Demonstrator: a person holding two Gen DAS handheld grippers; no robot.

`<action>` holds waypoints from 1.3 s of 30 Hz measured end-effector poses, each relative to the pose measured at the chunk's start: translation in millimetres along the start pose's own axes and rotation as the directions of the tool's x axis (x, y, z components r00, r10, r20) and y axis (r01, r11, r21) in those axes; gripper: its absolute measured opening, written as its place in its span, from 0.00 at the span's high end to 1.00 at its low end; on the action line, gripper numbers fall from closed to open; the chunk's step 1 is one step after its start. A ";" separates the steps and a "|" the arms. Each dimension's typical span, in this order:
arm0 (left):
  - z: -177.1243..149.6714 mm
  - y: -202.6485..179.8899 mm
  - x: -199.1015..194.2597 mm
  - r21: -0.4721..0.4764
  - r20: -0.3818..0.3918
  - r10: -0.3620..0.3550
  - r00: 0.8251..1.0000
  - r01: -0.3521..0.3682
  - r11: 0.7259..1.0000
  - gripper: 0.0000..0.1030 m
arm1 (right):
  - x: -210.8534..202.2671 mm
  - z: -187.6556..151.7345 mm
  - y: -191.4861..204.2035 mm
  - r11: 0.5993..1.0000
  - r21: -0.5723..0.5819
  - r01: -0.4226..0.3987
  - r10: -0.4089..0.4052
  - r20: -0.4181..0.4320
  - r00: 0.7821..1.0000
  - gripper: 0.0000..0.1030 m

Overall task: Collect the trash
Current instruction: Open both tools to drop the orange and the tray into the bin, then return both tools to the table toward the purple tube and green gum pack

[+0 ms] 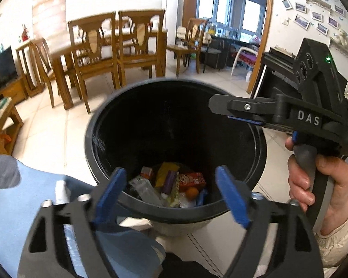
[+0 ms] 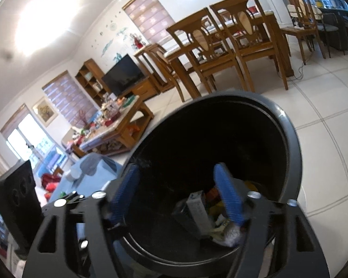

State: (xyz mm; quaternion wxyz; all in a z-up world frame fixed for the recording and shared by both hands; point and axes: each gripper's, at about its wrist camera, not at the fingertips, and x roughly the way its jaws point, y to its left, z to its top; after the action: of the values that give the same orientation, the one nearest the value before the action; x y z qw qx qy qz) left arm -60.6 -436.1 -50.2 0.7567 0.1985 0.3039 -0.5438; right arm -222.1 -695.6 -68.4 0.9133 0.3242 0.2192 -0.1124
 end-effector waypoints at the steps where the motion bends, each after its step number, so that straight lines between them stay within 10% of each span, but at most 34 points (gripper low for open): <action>1: -0.1 -1.2 -4.2 0.008 0.022 0.009 1.000 -0.009 1.000 0.06 | -3.4 0.6 0.8 1.000 0.009 -0.014 0.014 0.014 1.000 0.16; 3: 0.3 -3.0 -11.2 0.020 0.056 0.022 0.998 -0.023 1.000 0.05 | -12.1 1.9 2.0 0.999 0.031 -0.043 0.042 0.044 0.998 0.04; 15: -20.7 -3.0 -68.5 0.081 0.078 0.120 0.990 -0.126 0.989 0.05 | -28.8 1.0 61.6 0.999 -0.025 -0.039 0.040 0.047 0.998 0.05; 25: -89.1 71.7 -160.7 -0.109 0.064 0.236 0.970 -0.229 0.967 0.05 | 22.4 -39.2 176.3 0.974 -0.199 -0.105 0.079 -0.133 0.988 0.05; 33: -173.4 197.9 -235.4 -0.455 -0.021 0.336 0.942 -0.308 0.836 0.05 | 73.3 -94.0 290.3 0.910 -0.368 -0.192 0.093 -0.269 0.959 0.05; 39: -209.9 252.7 -256.6 -0.544 -0.084 0.388 0.918 -0.368 0.754 0.05 | 106.7 -126.0 353.9 0.870 -0.423 -0.252 0.099 -0.350 0.931 0.05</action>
State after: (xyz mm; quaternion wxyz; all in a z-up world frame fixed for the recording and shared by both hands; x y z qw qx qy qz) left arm 69.1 -40.1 -39.0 0.8803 0.0212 0.3878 -0.2726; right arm -46.8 -351.0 -14.1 0.9231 0.1305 0.3526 0.0810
